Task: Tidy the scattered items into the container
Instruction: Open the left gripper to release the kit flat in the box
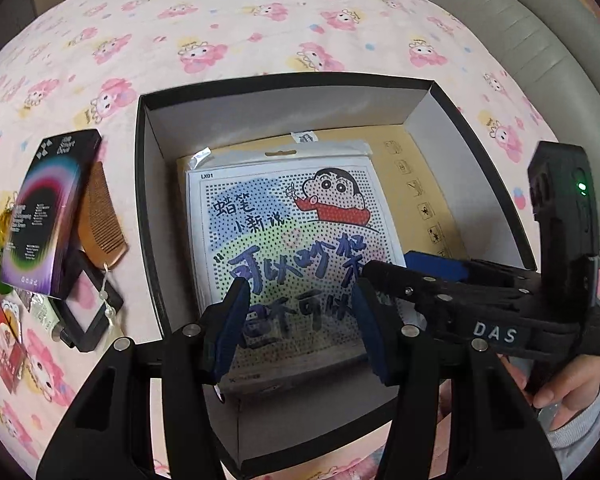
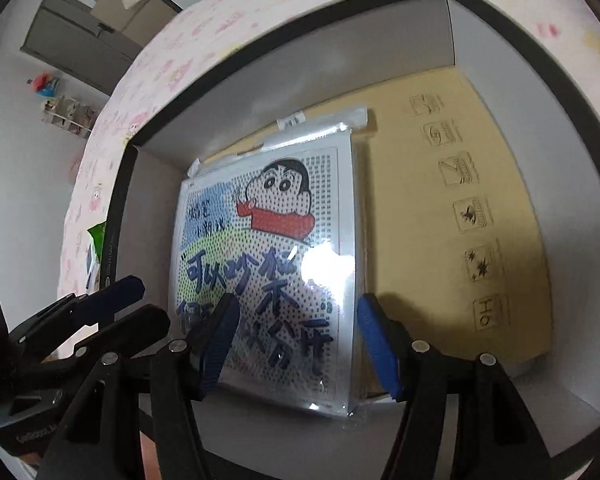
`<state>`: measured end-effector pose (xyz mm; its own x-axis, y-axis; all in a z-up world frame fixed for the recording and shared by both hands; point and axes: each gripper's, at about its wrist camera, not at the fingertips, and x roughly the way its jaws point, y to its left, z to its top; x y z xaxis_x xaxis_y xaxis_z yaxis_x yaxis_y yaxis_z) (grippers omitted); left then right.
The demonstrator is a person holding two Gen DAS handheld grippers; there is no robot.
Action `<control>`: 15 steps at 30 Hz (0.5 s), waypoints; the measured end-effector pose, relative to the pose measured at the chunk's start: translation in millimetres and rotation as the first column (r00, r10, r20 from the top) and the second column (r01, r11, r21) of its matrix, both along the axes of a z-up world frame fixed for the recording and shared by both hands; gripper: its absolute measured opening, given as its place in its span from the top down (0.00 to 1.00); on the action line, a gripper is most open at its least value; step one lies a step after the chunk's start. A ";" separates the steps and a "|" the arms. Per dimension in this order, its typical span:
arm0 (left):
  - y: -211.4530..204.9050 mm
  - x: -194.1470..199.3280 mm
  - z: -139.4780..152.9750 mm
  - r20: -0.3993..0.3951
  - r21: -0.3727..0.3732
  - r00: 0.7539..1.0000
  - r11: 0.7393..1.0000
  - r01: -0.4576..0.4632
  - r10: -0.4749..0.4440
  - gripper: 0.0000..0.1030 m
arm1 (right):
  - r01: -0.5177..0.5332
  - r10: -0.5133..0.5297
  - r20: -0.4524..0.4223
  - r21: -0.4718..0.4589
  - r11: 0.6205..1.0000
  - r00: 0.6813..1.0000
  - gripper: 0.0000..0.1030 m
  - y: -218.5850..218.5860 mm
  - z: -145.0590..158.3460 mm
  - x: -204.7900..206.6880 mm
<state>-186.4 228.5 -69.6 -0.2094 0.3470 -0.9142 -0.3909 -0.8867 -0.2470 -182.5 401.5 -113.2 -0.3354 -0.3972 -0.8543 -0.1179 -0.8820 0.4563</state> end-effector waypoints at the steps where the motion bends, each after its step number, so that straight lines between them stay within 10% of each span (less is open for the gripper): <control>1: 1.1 0.2 -0.7 0.004 0.002 1.000 1.000 0.003 -0.003 0.48 | 0.010 -0.010 -0.014 0.019 1.000 1.000 0.45 1.6 3.4 3.1; 7: 26.9 -0.1 -8.7 0.041 0.021 0.997 0.997 0.071 -0.072 0.48 | 0.157 -0.114 -0.177 0.252 0.955 0.978 0.45 22.2 39.1 25.6; 15: 69.5 -3.0 -24.3 0.082 -0.053 0.987 0.989 0.139 -0.135 0.47 | 0.164 -0.148 -0.099 0.184 0.969 0.984 0.45 27.6 26.6 23.7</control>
<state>-189.4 298.0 -93.9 -0.0909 0.3134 -0.9452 -0.4914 -0.8397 -0.2312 -158.8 429.1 -86.6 -0.4541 -0.1670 -0.8751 -0.2293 -0.9273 0.2959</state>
